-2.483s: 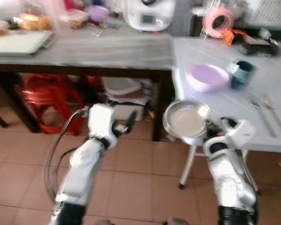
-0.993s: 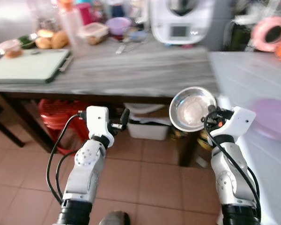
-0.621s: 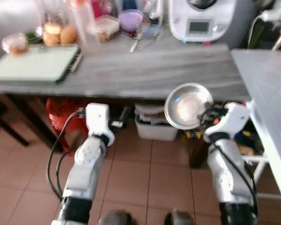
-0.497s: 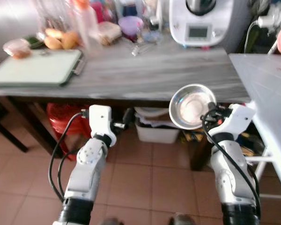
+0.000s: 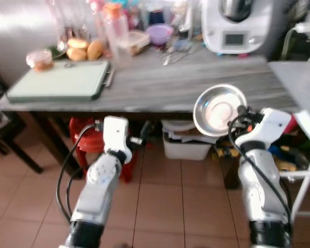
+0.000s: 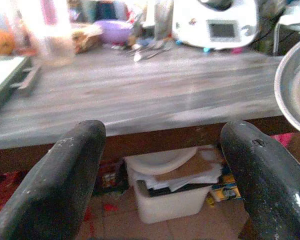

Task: Setting the table

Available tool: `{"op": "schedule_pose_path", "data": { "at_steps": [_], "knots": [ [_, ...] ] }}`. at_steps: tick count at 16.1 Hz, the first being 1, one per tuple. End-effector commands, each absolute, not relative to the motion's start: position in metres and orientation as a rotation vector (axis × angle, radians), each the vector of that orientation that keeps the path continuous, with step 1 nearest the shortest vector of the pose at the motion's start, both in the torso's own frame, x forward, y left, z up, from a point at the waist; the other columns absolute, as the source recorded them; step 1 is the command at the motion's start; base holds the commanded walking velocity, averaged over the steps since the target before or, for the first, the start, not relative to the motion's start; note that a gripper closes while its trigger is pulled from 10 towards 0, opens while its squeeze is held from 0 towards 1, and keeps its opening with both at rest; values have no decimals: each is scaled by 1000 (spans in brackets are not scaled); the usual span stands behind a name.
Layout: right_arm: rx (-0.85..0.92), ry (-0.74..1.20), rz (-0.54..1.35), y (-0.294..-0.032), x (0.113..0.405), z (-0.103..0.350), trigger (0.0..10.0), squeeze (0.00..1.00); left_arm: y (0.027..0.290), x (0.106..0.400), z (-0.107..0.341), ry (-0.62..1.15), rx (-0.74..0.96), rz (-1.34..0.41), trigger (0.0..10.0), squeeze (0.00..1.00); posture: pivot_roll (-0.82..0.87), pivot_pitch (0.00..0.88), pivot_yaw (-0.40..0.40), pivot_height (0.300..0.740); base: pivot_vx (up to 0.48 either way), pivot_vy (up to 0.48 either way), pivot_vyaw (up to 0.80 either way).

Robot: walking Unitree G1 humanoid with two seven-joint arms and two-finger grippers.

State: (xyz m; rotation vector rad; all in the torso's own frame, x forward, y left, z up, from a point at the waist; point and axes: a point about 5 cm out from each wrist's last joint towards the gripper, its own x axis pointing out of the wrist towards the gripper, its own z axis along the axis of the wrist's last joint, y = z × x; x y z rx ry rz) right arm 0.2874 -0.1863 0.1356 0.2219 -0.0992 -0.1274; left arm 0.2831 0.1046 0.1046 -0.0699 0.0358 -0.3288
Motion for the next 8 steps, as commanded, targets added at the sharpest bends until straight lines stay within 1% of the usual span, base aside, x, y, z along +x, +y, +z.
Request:
{"op": "schedule_pose_path", "data": {
  "at_steps": [1, 8],
  "knots": [
    [213, -125, -115, -184, 289, 142, 10000, 0, 105, 285, 110, 13, -65, -332, 10000, 0, -62, 0, 61, 740, 480, 0, 0],
    [209, -131, -120, -185, 291, 143, 10000, 0, 104, 283, 110, 13, -72, -347, 10000, 0, -60, 0, 60, 740, 480, 0, 0]
  ]
}}
